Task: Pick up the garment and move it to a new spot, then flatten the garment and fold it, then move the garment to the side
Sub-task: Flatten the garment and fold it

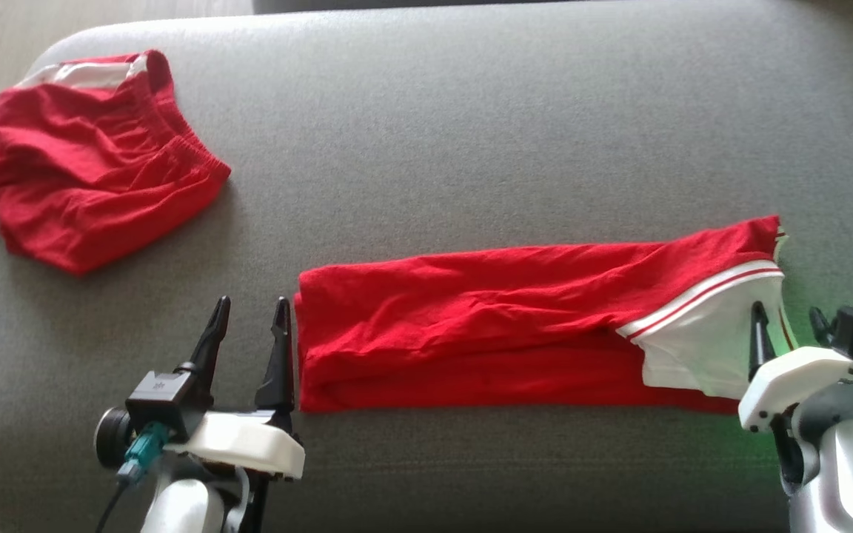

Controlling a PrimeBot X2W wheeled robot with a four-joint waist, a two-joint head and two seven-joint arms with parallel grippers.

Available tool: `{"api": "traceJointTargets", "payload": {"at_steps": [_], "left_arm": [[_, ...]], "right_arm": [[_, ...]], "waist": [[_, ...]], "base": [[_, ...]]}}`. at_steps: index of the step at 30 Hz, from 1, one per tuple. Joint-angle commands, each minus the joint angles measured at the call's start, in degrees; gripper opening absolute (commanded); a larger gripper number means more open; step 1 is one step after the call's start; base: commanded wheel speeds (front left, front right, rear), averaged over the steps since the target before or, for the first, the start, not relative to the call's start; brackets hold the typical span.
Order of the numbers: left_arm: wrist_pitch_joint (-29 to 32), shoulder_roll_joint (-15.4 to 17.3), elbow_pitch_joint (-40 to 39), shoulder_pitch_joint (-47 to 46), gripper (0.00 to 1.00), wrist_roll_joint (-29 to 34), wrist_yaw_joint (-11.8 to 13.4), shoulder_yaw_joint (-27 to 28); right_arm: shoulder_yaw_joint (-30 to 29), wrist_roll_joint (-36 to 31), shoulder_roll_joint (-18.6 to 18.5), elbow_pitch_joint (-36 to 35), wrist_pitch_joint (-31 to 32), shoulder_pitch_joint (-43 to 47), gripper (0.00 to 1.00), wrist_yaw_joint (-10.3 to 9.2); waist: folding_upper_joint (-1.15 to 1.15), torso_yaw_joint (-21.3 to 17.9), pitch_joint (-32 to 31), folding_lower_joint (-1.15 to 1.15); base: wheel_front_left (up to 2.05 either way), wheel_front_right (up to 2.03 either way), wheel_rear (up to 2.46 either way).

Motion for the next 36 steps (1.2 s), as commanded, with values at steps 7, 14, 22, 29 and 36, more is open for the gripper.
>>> {"api": "traceJointTargets", "payload": {"at_steps": [7,14,22,29,36], "left_arm": [[-0.3,0.0,-1.8,-3.6,1.0,0.6,-0.2,1.4],[-0.3,0.0,-2.0,-4.3,1.0,0.8,-0.2,1.4],[-0.3,0.0,-2.2,-5.1,1.0,0.8,-0.2,1.6],[-0.3,0.0,-2.1,-5.2,1.0,1.1,-0.2,2.0],[-0.3,0.0,-1.8,-4.6,1.0,0.7,-0.2,1.9]], "right_arm": [[-0.7,-3.7,-0.4,1.4,0.9,-4.1,1.0,-0.02],[-3.3,-5.8,-0.4,3.5,2.0,-6.1,1.0,-0.02],[-3.0,-4.0,-0.4,7.3,3.0,-7.7,0.0,-0.02],[-1.7,-3.4,-0.4,7.6,2.2,-8.0,0.0,-0.02],[-4.4,-4.7,-1.3,5.7,2.5,-8.4,0.0,-0.02]], "waist": [[0.0,1.3,1.4,0.0],[0.0,1.9,2.8,0.0],[0.0,2.0,3.4,0.0],[0.0,1.6,2.7,0.0],[0.0,1.5,1.0,0.0]], "base": [[0.0,0.0,0.0],[0.0,0.0,0.0],[0.0,0.0,0.0],[0.0,0.0,0.0],[0.0,0.0,0.0]]}}
